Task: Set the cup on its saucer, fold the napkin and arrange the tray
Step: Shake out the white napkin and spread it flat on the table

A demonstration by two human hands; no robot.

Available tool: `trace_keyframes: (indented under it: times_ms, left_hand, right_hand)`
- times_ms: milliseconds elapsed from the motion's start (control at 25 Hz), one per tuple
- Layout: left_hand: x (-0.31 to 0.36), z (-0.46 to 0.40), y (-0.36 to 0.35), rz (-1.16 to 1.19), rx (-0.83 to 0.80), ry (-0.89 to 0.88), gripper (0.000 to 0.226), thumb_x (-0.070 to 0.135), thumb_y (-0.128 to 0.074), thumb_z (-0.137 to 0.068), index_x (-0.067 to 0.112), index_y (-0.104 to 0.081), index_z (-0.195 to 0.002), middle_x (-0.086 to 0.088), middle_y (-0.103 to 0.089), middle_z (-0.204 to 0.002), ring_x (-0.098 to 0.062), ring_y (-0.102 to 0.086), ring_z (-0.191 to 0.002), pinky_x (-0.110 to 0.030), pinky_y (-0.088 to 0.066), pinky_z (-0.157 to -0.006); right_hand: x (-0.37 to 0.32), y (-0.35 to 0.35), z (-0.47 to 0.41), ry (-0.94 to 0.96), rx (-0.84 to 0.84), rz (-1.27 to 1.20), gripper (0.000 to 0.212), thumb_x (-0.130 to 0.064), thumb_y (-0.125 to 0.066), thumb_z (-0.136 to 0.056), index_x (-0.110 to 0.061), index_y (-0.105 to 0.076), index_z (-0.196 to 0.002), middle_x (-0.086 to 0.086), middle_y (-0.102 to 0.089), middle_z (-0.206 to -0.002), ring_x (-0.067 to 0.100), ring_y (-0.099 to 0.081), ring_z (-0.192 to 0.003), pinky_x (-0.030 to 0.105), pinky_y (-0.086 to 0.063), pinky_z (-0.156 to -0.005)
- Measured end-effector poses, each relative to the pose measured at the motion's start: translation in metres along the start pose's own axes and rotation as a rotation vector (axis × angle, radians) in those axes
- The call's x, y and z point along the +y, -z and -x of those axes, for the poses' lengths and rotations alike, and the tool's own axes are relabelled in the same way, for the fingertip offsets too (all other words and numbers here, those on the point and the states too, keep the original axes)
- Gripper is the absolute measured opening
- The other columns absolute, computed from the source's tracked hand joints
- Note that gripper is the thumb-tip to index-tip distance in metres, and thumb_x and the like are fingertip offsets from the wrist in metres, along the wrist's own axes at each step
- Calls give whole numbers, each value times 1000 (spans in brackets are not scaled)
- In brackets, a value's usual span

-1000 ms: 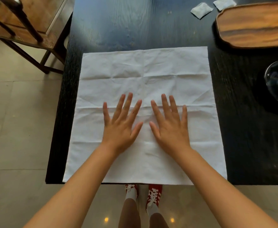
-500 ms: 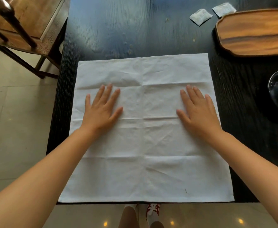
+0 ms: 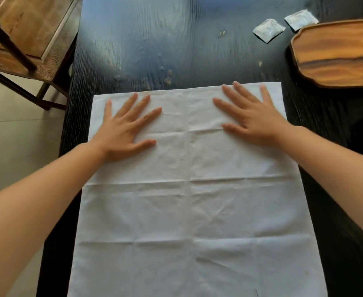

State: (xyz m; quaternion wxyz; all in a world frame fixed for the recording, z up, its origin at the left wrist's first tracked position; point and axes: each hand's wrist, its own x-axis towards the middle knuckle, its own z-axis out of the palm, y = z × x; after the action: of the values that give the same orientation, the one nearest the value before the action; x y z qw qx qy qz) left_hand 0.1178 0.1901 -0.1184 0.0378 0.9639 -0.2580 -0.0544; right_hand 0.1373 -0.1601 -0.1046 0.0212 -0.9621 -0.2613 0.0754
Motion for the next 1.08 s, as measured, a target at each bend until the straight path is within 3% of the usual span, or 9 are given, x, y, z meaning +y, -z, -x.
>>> trace_keyframes:
  times_ms: [200, 400, 600, 720, 840, 1080]
  left_hand:
    - [-30, 8, 3, -7, -4, 15, 76, 77, -16, -78, 42, -8, -145, 2, -1, -158, -21, 6, -144, -66, 1, -107]
    - [-29, 10, 3, 2, 11, 52, 76, 74, -21, -78, 39, -12, -145, 0, -3, -158, -24, 4, -144, -64, -1, -109]
    - [-23, 9, 6, 0, -39, 94, 75, 71, -18, -79, 40, -5, -145, 1, 2, -158, -22, 7, -144, -62, 3, -110]
    - [13, 25, 14, 205, 89, 212, 70, 65, -13, -85, 32, -8, -147, -2, -5, -158, -17, -1, -144, -56, 4, -111]
    - [75, 83, 24, 393, 240, 223, 64, 56, -15, -93, 23, -14, -147, -3, -13, -156, -17, -10, -144, -52, -2, -113]
    - [162, 217, 7, 289, -10, 211, 67, 61, -19, -91, 28, -10, -148, -5, -3, -158, -21, 1, -145, -57, 2, -112]
  right_hand:
    - [39, 3, 9, -3, 1, 55, 74, -73, 1, -80, -35, -4, -144, 0, -6, -157, 23, -5, -144, 52, -4, -113]
    - [36, 4, 9, -7, 11, 42, 76, -71, -1, -82, -31, -12, -146, 2, -9, -157, 22, -7, -144, 52, -7, -113]
    - [32, 9, 12, -84, -55, 88, 74, -68, -4, -81, -32, -2, -146, 1, -2, -158, 18, 2, -144, 53, 2, -114]
    - [-1, 14, 29, -249, 37, 36, 65, -52, -18, -88, -25, -11, -147, 6, -5, -158, 20, 1, -145, 56, 3, -112]
    - [-61, 12, 90, -243, 137, -101, 60, -44, -28, -93, -22, -14, -147, 9, -7, -157, 23, 0, -144, 53, 1, -112]
    - [-152, -7, 237, -185, -13, -125, 67, -56, -20, -91, -21, -9, -148, 7, -1, -158, 24, 1, -145, 51, 2, -114]
